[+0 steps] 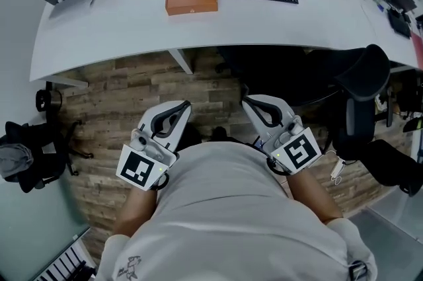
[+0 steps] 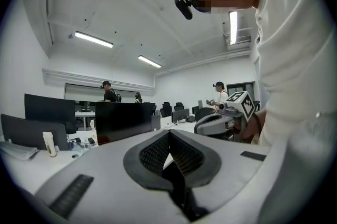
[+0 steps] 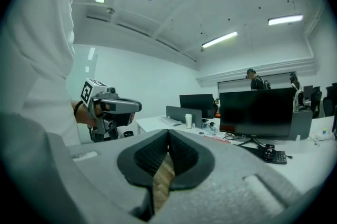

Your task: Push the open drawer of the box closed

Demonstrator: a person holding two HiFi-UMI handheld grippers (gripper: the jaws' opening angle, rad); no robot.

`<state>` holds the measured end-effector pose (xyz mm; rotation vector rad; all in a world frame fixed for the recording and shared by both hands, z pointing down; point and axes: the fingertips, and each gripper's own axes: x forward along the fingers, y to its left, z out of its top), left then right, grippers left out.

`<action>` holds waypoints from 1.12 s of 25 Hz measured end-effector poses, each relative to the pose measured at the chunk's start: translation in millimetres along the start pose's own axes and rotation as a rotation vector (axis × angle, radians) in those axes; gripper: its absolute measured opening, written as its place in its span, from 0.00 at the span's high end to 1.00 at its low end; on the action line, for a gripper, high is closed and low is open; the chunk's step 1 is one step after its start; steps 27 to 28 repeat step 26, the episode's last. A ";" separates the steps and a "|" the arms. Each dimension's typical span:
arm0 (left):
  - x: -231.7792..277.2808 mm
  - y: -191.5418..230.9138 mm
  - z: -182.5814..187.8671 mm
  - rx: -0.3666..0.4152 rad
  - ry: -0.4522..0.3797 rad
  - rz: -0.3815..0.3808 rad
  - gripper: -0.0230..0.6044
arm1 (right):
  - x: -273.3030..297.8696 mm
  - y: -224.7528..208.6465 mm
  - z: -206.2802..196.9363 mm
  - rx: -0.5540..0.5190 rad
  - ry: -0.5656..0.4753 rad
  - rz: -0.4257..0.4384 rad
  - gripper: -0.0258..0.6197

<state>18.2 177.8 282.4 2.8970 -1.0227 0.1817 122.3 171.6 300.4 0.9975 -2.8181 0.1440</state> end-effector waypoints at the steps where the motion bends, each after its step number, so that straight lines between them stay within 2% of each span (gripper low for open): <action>1: -2.9 -3.2 0.5 -0.002 0.002 0.006 0.97 | -2.5 3.5 -0.4 0.004 0.001 0.007 0.96; 9: -27.5 -17.7 -9.6 -0.020 0.034 0.025 0.97 | -4.8 23.4 -3.8 0.017 0.003 0.030 0.96; 15: -48.4 -14.9 -13.6 -0.036 0.024 0.054 0.97 | 1.6 38.5 -1.7 0.013 0.009 0.049 0.96; 28: -60.5 -14.1 -25.6 -0.040 0.022 0.049 0.97 | 4.8 37.7 -12.5 -0.041 0.015 0.043 0.96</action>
